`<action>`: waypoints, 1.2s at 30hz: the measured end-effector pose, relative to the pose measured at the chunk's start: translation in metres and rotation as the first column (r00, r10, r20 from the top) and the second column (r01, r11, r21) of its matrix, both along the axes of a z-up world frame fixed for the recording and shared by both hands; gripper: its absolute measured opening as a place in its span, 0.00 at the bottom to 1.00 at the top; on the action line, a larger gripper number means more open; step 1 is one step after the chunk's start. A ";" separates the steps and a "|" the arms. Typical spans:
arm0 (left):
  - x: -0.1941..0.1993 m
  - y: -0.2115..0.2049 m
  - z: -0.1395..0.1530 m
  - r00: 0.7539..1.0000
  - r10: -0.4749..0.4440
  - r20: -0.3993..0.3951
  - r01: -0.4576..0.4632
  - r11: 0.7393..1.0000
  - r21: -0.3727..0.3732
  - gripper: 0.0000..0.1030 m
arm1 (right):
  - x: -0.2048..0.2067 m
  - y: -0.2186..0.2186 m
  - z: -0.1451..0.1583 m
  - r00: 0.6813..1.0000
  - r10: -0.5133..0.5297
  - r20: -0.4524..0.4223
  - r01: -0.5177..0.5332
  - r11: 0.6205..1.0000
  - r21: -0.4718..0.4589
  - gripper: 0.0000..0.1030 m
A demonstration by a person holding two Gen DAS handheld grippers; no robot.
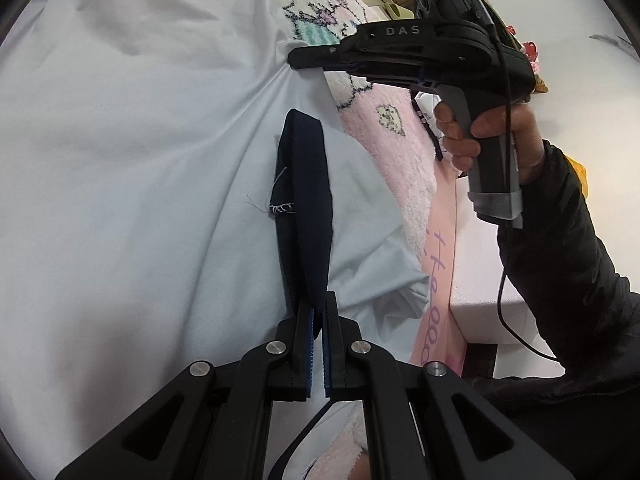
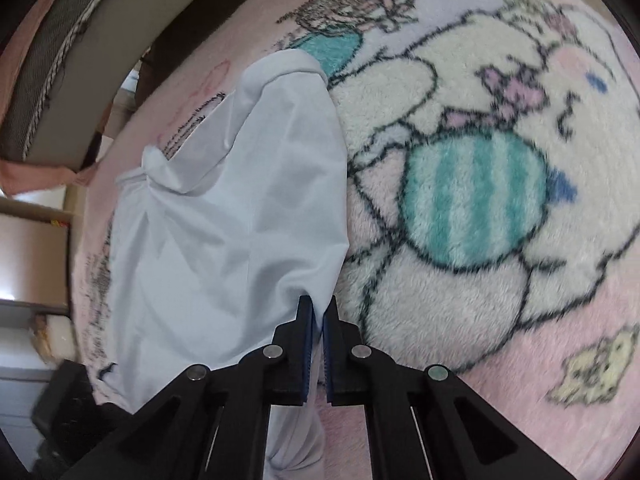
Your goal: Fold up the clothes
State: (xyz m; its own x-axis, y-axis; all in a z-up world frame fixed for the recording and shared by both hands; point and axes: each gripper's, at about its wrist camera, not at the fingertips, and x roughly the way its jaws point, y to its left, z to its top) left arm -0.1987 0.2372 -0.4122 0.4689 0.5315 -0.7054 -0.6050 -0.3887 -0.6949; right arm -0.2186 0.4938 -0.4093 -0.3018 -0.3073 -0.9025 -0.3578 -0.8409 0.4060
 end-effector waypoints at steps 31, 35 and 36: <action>-0.009 -0.080 0.086 0.892 0.318 -0.321 -0.373 0.919 -0.125 0.88 | 0.117 -0.071 0.078 0.995 0.075 -0.067 -0.075 0.997 0.003 0.37; -0.009 -0.094 0.107 0.850 0.426 -0.310 -0.473 0.876 -0.091 0.88 | 0.107 -0.086 0.094 0.989 0.106 -0.101 -0.106 0.994 0.008 0.57; -0.008 -0.099 0.113 0.828 0.465 -0.313 -0.510 0.857 -0.077 0.88 | 0.104 -0.092 0.097 0.987 0.123 -0.102 -0.122 0.992 0.013 0.59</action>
